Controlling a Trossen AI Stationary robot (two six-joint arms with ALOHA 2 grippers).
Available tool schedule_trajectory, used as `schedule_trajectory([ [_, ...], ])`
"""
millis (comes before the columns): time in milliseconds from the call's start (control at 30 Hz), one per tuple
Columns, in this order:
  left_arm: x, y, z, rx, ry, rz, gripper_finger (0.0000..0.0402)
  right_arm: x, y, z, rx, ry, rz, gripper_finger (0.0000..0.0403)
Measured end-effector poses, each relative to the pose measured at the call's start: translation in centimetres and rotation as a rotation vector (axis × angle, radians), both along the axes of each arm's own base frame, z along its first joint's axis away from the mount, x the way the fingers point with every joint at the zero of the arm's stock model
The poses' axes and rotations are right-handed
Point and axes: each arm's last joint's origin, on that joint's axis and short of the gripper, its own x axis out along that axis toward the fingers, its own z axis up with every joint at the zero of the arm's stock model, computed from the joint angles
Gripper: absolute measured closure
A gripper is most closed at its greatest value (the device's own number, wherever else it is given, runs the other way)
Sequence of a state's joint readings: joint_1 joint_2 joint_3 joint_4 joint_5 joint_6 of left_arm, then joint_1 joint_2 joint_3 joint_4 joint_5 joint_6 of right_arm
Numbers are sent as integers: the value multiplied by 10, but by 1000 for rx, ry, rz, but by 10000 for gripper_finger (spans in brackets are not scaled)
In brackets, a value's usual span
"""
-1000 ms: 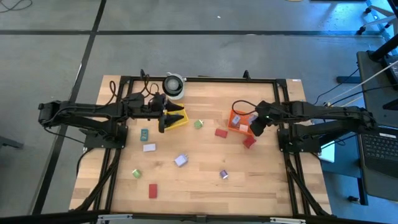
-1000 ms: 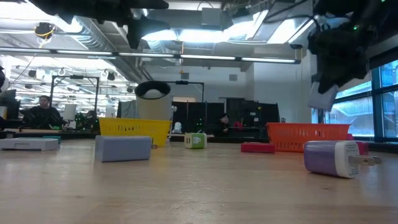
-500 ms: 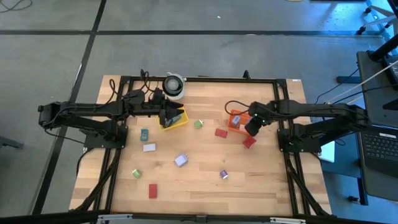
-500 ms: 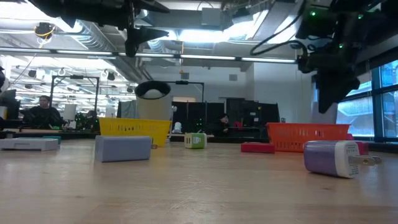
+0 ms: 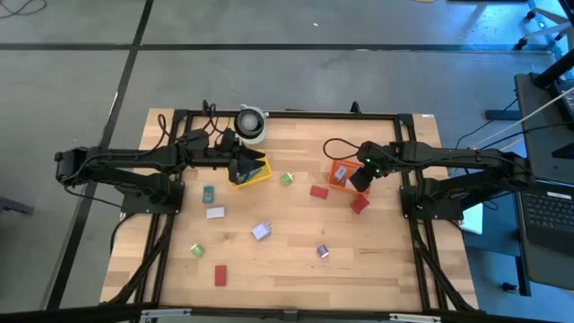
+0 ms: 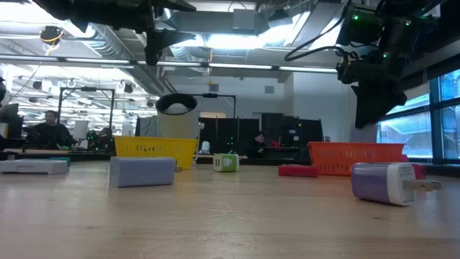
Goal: Pick & Place Office items
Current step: Put the top light blue charger adapter into the orange bin, then put the red charger adapter into the orange bin
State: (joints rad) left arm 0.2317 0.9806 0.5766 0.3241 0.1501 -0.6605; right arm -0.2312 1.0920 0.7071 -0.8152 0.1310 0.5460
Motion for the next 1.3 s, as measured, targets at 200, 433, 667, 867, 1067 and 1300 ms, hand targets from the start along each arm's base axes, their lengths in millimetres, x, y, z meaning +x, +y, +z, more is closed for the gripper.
schedule_trajectory([
  [200,0,0,0,-10,-2,2,166,1,0,0,9,-9,11,166],
  [433,0,0,0,-9,-2,2,166,1,-1,0,-8,-1,37,152],
  [667,0,0,0,-8,-2,-13,166,4,0,7,-2,-20,104,152],
  [867,0,-1,-3,3,26,-51,166,15,-3,42,-58,-132,74,151],
  [1067,-1,-3,-6,26,58,-113,166,15,17,59,-16,-116,30,151],
  [1300,-1,-5,-9,58,89,-178,166,13,49,61,22,-97,90,151],
])
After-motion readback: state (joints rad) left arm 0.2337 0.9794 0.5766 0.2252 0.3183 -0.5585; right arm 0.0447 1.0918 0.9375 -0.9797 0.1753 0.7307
